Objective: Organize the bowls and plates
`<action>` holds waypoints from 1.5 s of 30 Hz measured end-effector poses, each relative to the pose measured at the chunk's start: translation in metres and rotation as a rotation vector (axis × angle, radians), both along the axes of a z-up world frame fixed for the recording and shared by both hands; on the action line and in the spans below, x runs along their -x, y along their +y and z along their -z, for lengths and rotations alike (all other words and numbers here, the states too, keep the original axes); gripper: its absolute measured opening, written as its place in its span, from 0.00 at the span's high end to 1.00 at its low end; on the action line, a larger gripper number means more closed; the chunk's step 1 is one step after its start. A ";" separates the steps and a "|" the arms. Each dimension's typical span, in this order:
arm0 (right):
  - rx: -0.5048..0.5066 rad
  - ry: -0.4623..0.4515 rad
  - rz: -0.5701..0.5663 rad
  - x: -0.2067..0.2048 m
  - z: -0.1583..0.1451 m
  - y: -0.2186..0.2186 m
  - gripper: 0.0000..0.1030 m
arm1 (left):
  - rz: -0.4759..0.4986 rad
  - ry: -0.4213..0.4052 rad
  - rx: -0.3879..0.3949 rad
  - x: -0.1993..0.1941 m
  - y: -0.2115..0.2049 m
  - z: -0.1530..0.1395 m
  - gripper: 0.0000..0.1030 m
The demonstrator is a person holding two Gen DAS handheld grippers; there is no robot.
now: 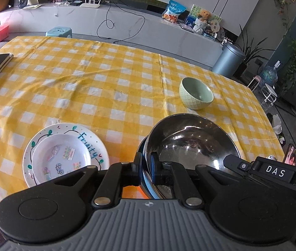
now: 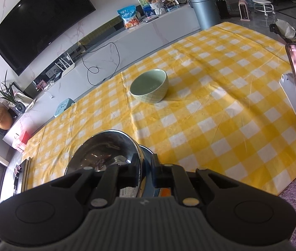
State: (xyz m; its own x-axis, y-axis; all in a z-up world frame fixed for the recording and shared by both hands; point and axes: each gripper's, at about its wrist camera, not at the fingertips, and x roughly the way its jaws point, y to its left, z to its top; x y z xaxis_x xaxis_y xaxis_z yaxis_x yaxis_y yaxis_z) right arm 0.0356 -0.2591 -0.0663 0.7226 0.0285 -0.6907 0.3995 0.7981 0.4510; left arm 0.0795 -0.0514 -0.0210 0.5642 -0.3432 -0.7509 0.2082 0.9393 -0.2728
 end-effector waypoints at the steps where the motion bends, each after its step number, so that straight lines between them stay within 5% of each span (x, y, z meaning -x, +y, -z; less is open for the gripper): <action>1: -0.002 0.003 0.001 -0.001 0.002 0.000 0.91 | 0.002 0.000 -0.003 -0.001 -0.001 0.001 0.93; 23: 0.000 0.049 0.001 -0.014 0.020 -0.001 0.93 | 0.035 0.022 -0.048 -0.008 -0.010 0.012 0.87; 33: 0.028 0.039 -0.009 -0.013 0.013 0.002 0.66 | 0.037 -0.027 -0.051 -0.003 -0.009 0.002 0.54; 45: 0.095 -0.005 -0.028 -0.009 -0.004 0.005 0.51 | 0.058 -0.077 -0.073 -0.009 -0.010 -0.017 0.53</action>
State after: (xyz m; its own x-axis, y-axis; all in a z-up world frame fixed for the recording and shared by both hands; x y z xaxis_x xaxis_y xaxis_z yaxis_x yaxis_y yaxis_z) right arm 0.0451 -0.2538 -0.0627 0.7257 -0.0166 -0.6878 0.3748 0.8479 0.3749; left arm 0.0890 -0.0614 -0.0035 0.6020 -0.3232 -0.7302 0.2807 0.9417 -0.1854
